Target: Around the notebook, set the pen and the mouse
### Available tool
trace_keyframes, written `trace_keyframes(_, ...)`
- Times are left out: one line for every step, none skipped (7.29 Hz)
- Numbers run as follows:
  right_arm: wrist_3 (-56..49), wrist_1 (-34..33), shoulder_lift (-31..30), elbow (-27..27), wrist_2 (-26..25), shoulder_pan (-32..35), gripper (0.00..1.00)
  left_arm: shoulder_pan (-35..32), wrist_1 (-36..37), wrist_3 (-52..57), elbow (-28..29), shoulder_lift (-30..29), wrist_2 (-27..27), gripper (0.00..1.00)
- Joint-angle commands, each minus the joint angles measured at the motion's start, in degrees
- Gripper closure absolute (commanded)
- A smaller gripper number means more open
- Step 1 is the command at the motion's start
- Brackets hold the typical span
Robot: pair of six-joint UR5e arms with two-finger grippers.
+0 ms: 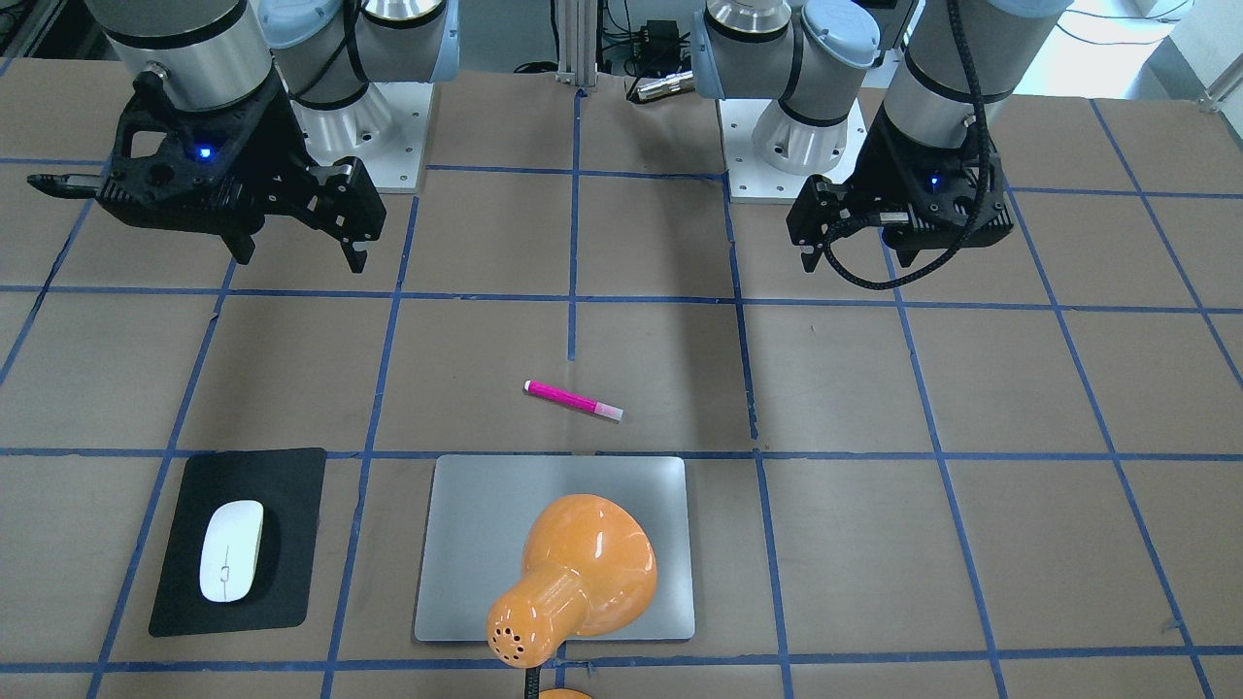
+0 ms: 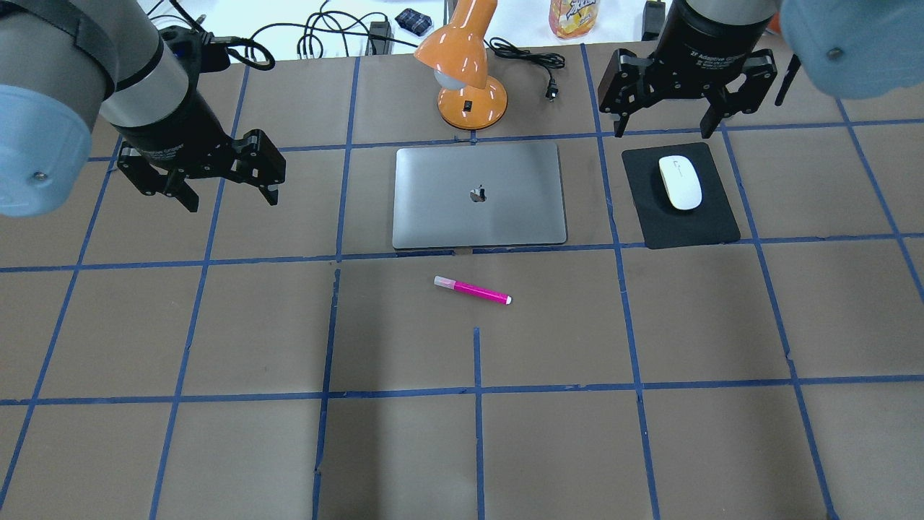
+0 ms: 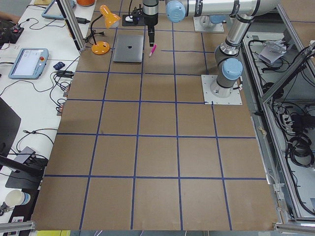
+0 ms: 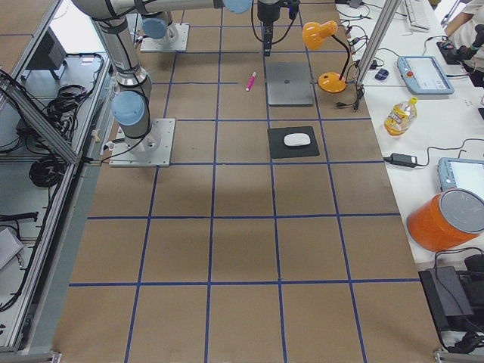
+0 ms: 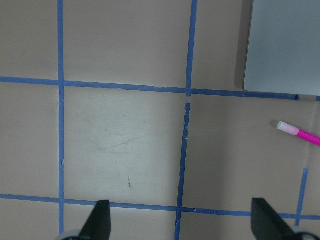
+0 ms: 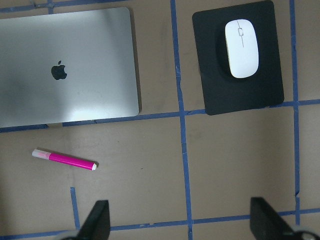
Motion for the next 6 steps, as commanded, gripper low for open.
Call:
trace_keyframes(0.00,-0.03,0.00,0.00,-0.04,0.00,0.00,-0.06,-0.15,0.36,-0.21,-0.08,0.02,0.00)
trace_keyframes(0.00,-0.03,0.00,0.09,-0.04,0.00,0.00,0.03,-0.67,0.36,-0.12,-0.08,0.11,0.00)
trace_keyframes(0.00,0.06,0.00,0.09,-0.04,0.00,0.00,-0.06,-0.68,0.36,-0.12,-0.17,0.20,0.00)
trace_keyframes(-0.08,0.06,0.00,0.09,-0.22,0.00,0.00,-0.06,-0.68,0.36,-0.30,-0.34,0.11,0.00)
trace_keyframes(-0.09,0.06,0.00,0.00,-0.22,0.00,0.00,-0.06,-0.59,0.36,-0.47,-0.17,0.20,0.00)
trace_keyframes(-0.09,0.14,0.00,0.09,-0.22,0.00,0.00,-0.06,-0.59,0.36,-0.47,-0.08,0.28,0.00)
